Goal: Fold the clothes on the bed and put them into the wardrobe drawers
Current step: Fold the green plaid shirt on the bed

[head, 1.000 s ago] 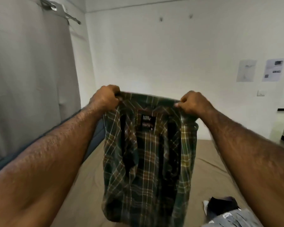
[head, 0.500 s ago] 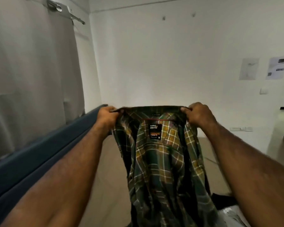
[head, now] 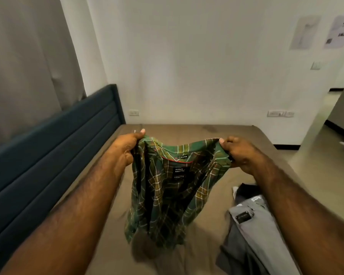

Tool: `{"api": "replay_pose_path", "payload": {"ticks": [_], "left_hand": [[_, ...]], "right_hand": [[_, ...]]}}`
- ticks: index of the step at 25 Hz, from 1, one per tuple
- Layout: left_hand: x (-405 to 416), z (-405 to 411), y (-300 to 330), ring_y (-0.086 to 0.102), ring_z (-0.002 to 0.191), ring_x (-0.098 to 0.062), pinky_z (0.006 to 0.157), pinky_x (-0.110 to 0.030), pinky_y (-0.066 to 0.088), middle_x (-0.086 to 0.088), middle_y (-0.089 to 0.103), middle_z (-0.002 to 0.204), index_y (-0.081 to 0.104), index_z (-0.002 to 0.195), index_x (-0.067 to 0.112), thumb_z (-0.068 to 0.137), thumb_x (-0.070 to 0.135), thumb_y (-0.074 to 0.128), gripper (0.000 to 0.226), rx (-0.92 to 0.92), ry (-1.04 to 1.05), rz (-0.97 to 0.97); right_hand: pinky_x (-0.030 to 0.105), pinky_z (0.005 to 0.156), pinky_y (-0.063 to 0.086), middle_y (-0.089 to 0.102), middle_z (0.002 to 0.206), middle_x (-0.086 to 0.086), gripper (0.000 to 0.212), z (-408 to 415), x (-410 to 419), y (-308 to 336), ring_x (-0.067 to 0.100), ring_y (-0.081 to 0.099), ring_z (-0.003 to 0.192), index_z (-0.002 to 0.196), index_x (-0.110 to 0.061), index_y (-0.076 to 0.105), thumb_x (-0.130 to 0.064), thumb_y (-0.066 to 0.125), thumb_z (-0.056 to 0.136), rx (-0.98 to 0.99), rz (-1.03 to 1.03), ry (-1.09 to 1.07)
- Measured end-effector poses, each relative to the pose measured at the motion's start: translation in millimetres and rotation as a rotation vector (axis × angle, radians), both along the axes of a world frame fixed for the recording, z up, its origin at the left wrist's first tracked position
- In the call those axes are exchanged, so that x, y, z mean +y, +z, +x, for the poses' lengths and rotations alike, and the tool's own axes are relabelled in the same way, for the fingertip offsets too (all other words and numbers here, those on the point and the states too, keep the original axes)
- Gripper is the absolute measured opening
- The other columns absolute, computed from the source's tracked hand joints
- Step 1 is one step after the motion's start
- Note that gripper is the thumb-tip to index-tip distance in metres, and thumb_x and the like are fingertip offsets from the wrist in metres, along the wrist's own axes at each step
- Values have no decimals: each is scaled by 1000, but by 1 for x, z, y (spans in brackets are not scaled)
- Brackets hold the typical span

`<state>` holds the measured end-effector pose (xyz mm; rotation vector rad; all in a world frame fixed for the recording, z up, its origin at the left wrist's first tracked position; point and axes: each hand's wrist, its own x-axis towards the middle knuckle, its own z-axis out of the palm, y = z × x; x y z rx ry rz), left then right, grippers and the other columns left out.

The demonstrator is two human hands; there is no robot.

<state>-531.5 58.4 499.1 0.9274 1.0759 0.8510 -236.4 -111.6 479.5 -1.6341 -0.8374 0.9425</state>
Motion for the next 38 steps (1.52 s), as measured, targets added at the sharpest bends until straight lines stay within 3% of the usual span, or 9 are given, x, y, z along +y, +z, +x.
{"api": "replay_pose_path", "payload": {"ticks": [4,6,8,11,16,20,26,31,38], "left_hand": [[-22,1,-40,72,82,-21,76,-33,62,-8,77,86,71,95,0,95,-2,68,4,-98,-70,-8],[-31,8,-61,71,78,-18,68,-27,59,-6,76,81,69,91,0,95,-11,60,15,-71,-92,-15],[-34,7,-77,71,64,-14,57,-24,59,-6,73,77,69,88,1,97,-10,58,18,-59,-47,-41],[-41,12,-96,72,61,-11,55,-26,59,-3,75,77,69,96,9,101,-1,61,14,-26,15,-20],[-63,36,-121,76,71,-13,51,-23,55,-3,80,90,73,105,14,98,14,73,7,129,58,84],[-71,56,-132,79,83,-24,72,-37,65,-10,80,94,74,103,10,92,11,78,12,64,100,-37],[-113,58,-152,75,88,-23,75,-34,59,-14,78,104,75,114,3,106,13,58,21,-126,-145,-44],[-138,67,-169,76,97,-32,88,-46,61,-16,79,105,77,109,7,91,6,78,18,-38,-102,97],[-135,51,-190,77,96,-26,87,-40,63,-9,80,98,80,104,10,90,9,81,13,43,-70,375]], "right_hand": [[35,60,59,70,80,4,11,-16,-3,-48,17,68,68,93,-18,60,-15,64,103,308,171,-136],[40,70,62,73,88,4,9,-21,-4,-60,19,71,81,101,-17,65,-8,63,100,454,263,-77],[48,80,62,75,104,3,32,-36,6,-71,20,74,94,118,-16,64,3,66,93,520,285,-10],[43,76,63,77,112,2,51,-57,21,-80,24,76,99,124,-15,65,18,68,85,392,277,-32],[41,82,65,80,101,14,44,-88,39,-97,29,78,93,117,-7,70,15,78,79,265,191,-53],[45,86,64,81,100,6,46,-91,40,-109,26,79,95,116,-18,70,3,86,79,208,119,-38],[32,75,59,81,97,7,48,-84,-5,-126,22,79,89,132,-18,57,0,76,91,217,171,-59],[40,80,61,80,102,14,52,-71,-36,-134,32,78,92,131,-18,50,-1,77,90,347,157,19],[32,66,63,76,88,12,29,-94,-30,-137,21,73,73,105,0,63,0,82,84,282,109,-8]]}}
